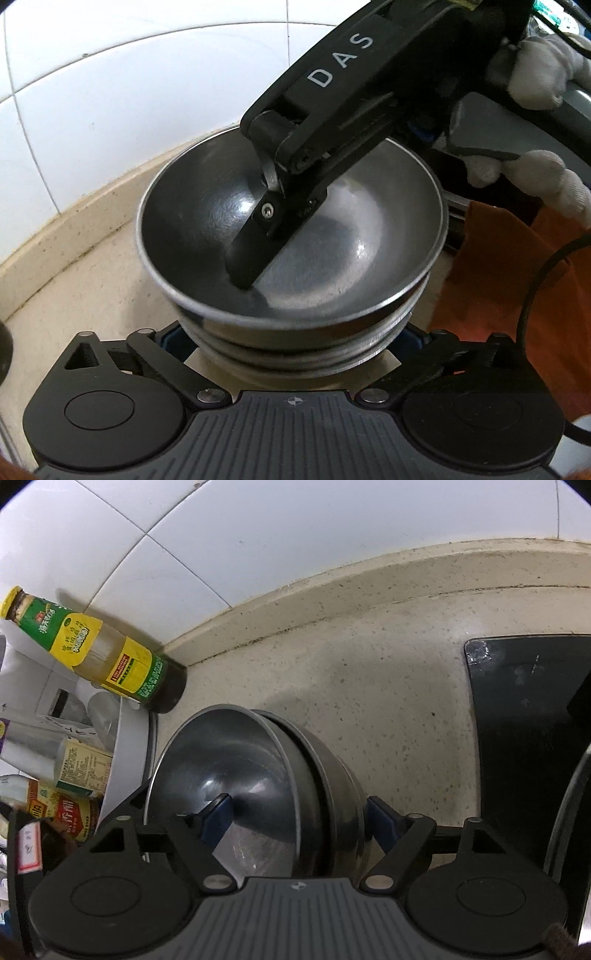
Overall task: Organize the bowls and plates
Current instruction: 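Close both tools on the rim of the three-bowl steel stack, then lift the bowl stack with both tools and carry it over the pink-flower plates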
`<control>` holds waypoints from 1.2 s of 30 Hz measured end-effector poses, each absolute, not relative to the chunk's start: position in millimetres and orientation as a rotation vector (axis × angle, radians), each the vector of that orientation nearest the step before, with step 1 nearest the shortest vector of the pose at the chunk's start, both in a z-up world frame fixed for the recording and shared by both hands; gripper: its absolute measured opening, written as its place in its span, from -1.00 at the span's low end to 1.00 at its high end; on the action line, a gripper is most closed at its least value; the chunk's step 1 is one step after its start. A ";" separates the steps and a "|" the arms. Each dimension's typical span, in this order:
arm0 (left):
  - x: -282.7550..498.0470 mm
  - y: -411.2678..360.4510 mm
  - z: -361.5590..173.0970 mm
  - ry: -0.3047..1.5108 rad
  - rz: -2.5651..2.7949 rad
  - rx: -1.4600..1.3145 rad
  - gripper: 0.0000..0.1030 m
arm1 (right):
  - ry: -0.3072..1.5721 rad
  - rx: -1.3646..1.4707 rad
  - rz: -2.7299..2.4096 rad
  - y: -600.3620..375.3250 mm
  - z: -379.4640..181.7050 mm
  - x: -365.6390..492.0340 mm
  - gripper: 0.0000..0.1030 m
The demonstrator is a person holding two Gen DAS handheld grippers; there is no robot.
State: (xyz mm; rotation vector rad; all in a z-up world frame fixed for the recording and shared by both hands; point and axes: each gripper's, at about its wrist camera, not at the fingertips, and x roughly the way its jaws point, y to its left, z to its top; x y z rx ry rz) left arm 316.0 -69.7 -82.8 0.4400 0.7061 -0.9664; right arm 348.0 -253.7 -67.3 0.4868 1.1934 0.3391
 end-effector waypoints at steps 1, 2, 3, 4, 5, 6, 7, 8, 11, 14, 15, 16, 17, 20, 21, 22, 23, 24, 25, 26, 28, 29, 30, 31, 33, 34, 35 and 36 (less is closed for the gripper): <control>316.6 -71.9 -83.1 0.705 -0.962 0.439 1.00 | 1.191 0.485 0.338 -253.7 -67.9 348.9 0.42; 318.3 -73.6 -83.6 0.703 -0.956 0.436 1.00 | 1.187 0.481 0.337 -253.7 -68.2 350.1 0.43; 320.1 -75.6 -84.2 0.701 -0.950 0.430 1.00 | 1.183 0.474 0.336 -253.5 -68.1 351.1 0.43; 315.4 -81.1 -86.0 0.698 -0.942 0.426 1.00 | 1.178 0.463 0.336 -253.2 -68.0 352.3 0.43; 316.5 -82.3 -86.3 0.698 -0.934 0.421 1.00 | 1.175 0.456 0.337 -253.4 -68.1 354.1 0.43; 315.8 -84.9 -86.1 0.700 -0.929 0.414 1.00 | 1.173 0.451 0.335 -253.6 -68.1 356.3 0.43; 317.4 -85.7 -86.1 0.703 -0.921 0.398 1.00 | 1.172 0.446 0.333 -254.0 -68.0 358.3 0.43; 317.8 -92.1 -85.3 0.707 -0.915 0.384 1.00 | 1.170 0.438 0.330 -253.2 -67.8 360.7 0.43; 320.7 -94.6 -83.1 0.710 -0.899 0.358 1.00 | 1.155 0.406 0.328 -251.5 -64.6 364.8 0.42; 321.4 -94.7 -75.1 0.686 -0.878 0.368 1.00 | 1.135 0.399 0.336 -252.8 -58.6 367.7 0.41; 318.9 -95.7 -73.4 0.681 -0.873 0.368 1.00 | 1.127 0.401 0.339 -253.4 -56.1 368.3 0.41; 318.9 -95.8 -69.9 0.674 -0.866 0.367 1.00 | 1.119 0.398 0.342 -253.2 -52.6 369.1 0.41; 317.6 -98.8 -67.4 0.668 -0.860 0.368 1.00 | 1.110 0.396 0.344 -252.7 -49.1 369.6 0.41; 312.9 -100.5 -56.5 0.645 -0.836 0.371 1.00 | 1.081 0.385 0.348 -250.9 -35.9 370.4 0.41; 311.3 -100.8 -52.6 0.638 -0.829 0.370 1.00 | 1.073 0.381 0.350 -250.1 -31.3 370.5 0.41; 308.9 -101.0 -47.7 0.630 -0.822 0.368 1.00 | 1.063 0.376 0.352 -249.6 -25.7 370.3 0.41; 306.4 -100.9 -42.3 0.620 -0.814 0.367 1.00 | 1.056 0.372 0.354 -249.1 -21.4 369.9 0.41; 298.3 -98.0 -37.5 0.613 -0.808 0.367 1.00 | 1.047 0.365 0.357 -248.1 -15.5 369.2 0.41; 293.7 -98.8 -32.7 0.601 -0.799 0.369 1.00 | 1.038 0.356 0.360 -246.5 -9.6 367.8 0.41; 289.7 -98.7 -28.2 0.591 -0.791 0.371 1.00 | 1.027 0.347 0.363 -244.8 -3.7 365.9 0.41; 279.5 -96.8 -18.9 0.569 -0.773 0.377 1.00 | 1.005 0.329 0.372 -241.4 8.1 361.5 0.41; 275.1 -97.3 -14.9 0.561 -0.766 0.378 1.00 | 0.995 0.321 0.378 -239.9 14.4 358.7 0.41; 270.4 -96.6 -10.0 0.554 -0.758 0.377 1.00 | 0.987 0.316 0.382 -238.2 19.2 356.6 0.41; 265.6 -95.9 -4.9 0.548 -0.751 0.377 1.00 | 0.977 0.311 0.387 -236.7 24.7 353.6 0.41; 261.3 -95.9 3.4 0.537 -0.737 0.376 1.00 | 0.958 0.300 0.397 -234.5 36.3 346.5 0.41; 255.0 -94.9 9.3 0.528 -0.727 0.374 1.00 | 0.947 0.294 0.403 -233.1 42.5 342.5 0.41; 247.7 -87.7 12.2 0.523 -0.720 0.374 1.00 | 0.937 0.288 0.408 -231.5 48.2 338.5 0.41; 242.1 -85.6 15.4 0.517 -0.713 0.373 1.00 | 0.928 0.283 0.413 -230.3 53.5 334.8 0.41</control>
